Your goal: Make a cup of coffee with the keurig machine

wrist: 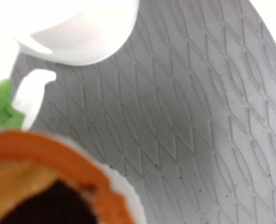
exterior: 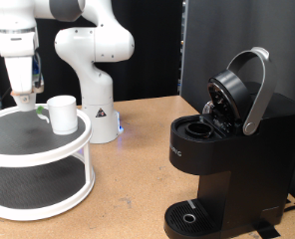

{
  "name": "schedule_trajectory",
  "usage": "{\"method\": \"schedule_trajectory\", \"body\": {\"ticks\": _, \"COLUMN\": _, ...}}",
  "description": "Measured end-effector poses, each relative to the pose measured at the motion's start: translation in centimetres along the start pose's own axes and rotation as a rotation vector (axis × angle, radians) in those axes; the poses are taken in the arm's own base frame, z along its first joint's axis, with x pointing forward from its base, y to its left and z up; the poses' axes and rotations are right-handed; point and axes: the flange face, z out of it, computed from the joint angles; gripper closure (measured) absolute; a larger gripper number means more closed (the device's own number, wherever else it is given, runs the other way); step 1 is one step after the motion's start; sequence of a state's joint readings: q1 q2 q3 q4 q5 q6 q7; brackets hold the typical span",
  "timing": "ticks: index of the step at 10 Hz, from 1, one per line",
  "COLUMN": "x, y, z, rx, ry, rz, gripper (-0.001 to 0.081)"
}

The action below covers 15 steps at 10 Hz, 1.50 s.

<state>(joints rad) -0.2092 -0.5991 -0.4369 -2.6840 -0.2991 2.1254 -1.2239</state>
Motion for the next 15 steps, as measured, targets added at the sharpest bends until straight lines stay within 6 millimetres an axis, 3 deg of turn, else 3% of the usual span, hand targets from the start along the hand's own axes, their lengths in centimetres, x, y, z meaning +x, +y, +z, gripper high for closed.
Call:
{"method": "schedule_trajectory", "body": {"ticks": 3, "x": 0.4, "y": -0.1, "z": -0.8, "rx": -0.009, "ry": -0.006, "rz": -0.007, "gripper": 0.049}}
{"method": "schedule_trajectory", "body": {"ticks": 4, "x": 0.5, "y": -0.1, "z": -0.7, "rx": -0.007, "ry": -0.002, "rz": -0.007, "gripper": 0.0582}}
{"method": "schedule_trajectory", "body": {"ticks": 5, "x": 0.8, "y": -0.2, "z": -0.8, "rx": 0.0, "ry": 0.021, "rz": 0.0, "gripper": 0.0582}}
{"method": "schedule_trajectory", "body": {"ticks": 6, "x": 1.5, "y": -0.3, "z": -1.2, "rx": 0.009, "ry": 0.051, "rz": 0.007, "gripper": 0.0671}}
{"method": "schedule_trajectory", "body": {"ticks": 9, "x": 4.4, "y": -0.5, "z": -2.7, "rx": 0.013, "ry": 0.101, "rz": 0.036, "gripper": 0.0671}}
{"method": "schedule_trajectory", "body": {"ticks": 13, "x": 10.1, "y": -1.4, "z": -5.2, "rx": 0.042, "ry": 0.241, "rz": 0.168, "gripper": 0.0671}}
{"method": "schedule_trajectory", "body": {"ticks": 15, "x": 10.7, "y": -1.4, "z": -5.3, "rx": 0.047, "ry": 0.24, "rz": 0.19, "gripper": 0.0671}}
